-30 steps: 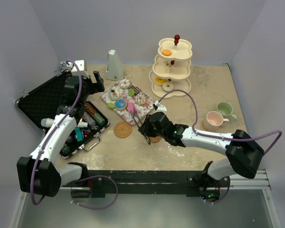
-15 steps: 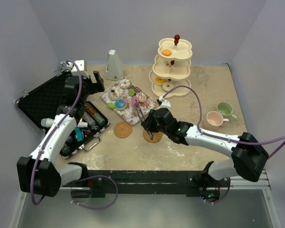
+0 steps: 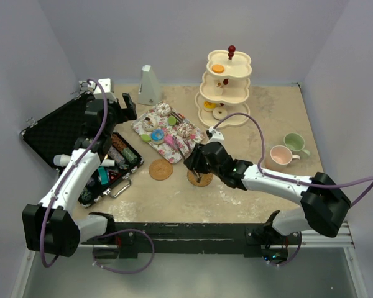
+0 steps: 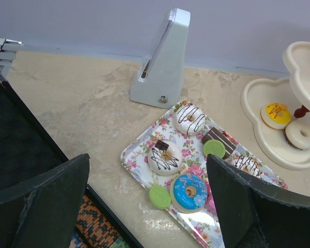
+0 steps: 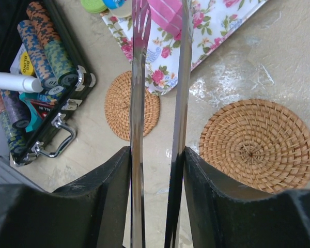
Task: Serve the afternoon tea
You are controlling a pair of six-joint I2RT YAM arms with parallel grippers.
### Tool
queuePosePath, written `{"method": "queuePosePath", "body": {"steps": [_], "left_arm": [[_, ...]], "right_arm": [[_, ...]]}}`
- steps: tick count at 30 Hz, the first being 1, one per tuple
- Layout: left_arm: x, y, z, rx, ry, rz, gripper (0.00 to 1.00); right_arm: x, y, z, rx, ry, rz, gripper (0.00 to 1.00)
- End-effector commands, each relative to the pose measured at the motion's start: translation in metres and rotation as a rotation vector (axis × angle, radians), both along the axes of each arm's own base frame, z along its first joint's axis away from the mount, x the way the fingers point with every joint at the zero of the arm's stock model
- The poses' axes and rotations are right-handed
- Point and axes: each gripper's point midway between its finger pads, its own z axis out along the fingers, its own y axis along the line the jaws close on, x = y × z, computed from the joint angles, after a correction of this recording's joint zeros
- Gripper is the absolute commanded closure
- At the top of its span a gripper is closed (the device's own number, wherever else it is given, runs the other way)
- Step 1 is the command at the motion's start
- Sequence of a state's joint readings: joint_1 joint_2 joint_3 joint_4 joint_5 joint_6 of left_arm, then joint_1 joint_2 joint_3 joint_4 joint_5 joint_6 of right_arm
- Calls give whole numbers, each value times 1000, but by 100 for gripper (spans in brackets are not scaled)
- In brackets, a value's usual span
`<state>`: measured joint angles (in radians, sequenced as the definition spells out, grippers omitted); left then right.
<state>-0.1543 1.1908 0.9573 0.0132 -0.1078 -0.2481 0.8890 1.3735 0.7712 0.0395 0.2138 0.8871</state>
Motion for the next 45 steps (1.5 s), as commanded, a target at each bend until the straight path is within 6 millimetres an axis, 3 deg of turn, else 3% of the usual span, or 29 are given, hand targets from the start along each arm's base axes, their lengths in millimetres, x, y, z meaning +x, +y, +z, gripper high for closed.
{"method": "queuePosePath", "body": {"steps": [1,8,18,26,35,45], "left_arm": [[5,-5,15,-18,-46,-11,0],[5,-5,14,-17,-43,-10,0],[5,-7,14,-22,-42,-18,0],[5,-7,13,-24,-42,-18,0],[6,-7,11,-23,-36,-19,0],[6,-8,12,-25,-37,-22,0]], "right_arm": [[8,6,9,26,-42,3,54],[5,8,14,-3,-109,87,51],[14,-8,7,-36,-106,143,51],[7,-10,-1,-26,-92,250,49],[8,-16,22,10,-140,242,49],[10,-23,-8,-66,-105,241,49]]}}
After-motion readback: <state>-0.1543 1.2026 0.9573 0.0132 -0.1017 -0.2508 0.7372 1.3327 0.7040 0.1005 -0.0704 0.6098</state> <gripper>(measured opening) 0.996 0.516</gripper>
